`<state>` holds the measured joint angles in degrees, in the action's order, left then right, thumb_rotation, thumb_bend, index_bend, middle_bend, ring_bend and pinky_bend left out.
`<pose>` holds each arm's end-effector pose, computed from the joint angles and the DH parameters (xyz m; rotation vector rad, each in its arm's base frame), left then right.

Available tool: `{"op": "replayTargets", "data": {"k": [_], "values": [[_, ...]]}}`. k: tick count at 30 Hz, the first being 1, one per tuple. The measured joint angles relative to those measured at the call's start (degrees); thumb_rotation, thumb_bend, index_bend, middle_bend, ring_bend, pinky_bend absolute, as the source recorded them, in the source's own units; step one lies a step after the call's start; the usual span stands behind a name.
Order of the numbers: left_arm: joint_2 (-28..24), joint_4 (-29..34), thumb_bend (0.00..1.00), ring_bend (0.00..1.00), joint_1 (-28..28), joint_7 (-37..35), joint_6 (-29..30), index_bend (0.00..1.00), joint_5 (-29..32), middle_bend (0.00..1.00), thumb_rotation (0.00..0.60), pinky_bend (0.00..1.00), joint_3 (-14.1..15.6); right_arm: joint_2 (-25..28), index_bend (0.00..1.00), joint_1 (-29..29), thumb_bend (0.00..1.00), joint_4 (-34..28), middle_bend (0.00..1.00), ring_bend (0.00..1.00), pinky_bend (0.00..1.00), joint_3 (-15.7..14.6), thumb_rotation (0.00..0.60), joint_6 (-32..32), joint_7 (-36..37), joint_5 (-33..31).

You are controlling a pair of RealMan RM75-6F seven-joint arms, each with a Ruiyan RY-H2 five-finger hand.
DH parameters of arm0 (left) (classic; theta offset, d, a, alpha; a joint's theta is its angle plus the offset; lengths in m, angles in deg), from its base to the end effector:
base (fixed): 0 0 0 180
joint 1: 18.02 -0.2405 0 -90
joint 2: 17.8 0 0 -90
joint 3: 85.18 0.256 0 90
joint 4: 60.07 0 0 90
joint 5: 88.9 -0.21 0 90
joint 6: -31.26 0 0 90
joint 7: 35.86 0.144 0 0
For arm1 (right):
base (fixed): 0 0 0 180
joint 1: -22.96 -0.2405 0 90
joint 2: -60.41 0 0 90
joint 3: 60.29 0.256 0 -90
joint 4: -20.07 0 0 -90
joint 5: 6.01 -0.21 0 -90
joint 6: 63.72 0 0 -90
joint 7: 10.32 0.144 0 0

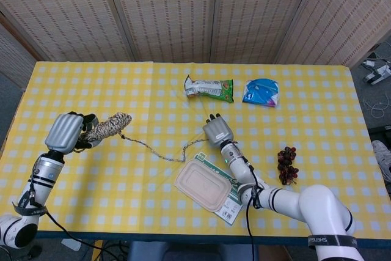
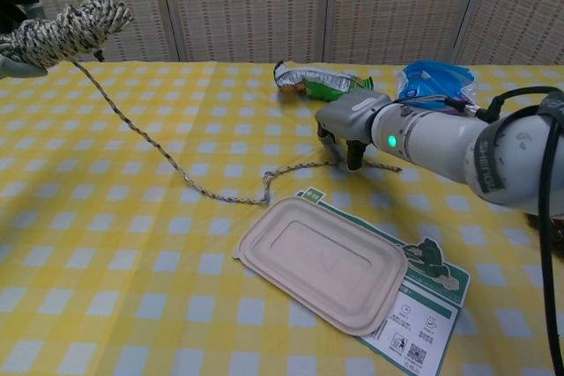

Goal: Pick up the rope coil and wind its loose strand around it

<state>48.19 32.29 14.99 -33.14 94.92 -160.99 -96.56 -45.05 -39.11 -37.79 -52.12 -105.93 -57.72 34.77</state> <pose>-0.2065 0.3425 0.1318 -1.6137 -0.8838 -1.0417 -0.1084 -0.4075 -0.0992 2.0492 -0.5711 0.4542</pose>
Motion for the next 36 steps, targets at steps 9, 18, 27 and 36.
{"op": "replayTargets", "data": {"k": [9,18,27,36], "values": [[-0.7,-0.2,0.25,0.57,0.0,-0.6,0.2,0.77,1.2,0.74,0.600,0.45,-1.2,1.7,0.58,0.4,0.43,-2.7,0.32,0.14,0.21,-0.1,0.600,-0.7,0.5,0.3],[-1.8,0.1,0.25,0.57,0.3,-2.5,-1.0,0.77,6.5,0.74,0.600,0.45,-3.9,8.5,0.58,2.1,0.44,-13.6,0.33,0.14,0.21,0.3,0.600,-4.8,2.5,3.6],[-1.5,1.3,0.25,0.57,1.9,0.2,-2.7,0.77,13.7,0.75,0.600,0.45,-6.0,19.1,0.59,4.6,0.45,-31.3,0.34,0.15,0.21,0.6,0.600,-11.2,5.1,12.0],[1.6,3.5,0.25,0.57,5.7,12.7,-3.0,0.77,22.4,0.75,0.600,0.45,-5.9,26.3,0.59,5.2,0.45,-45.9,0.35,0.15,0.21,2.1,0.600,-15.6,5.8,21.7]]}}
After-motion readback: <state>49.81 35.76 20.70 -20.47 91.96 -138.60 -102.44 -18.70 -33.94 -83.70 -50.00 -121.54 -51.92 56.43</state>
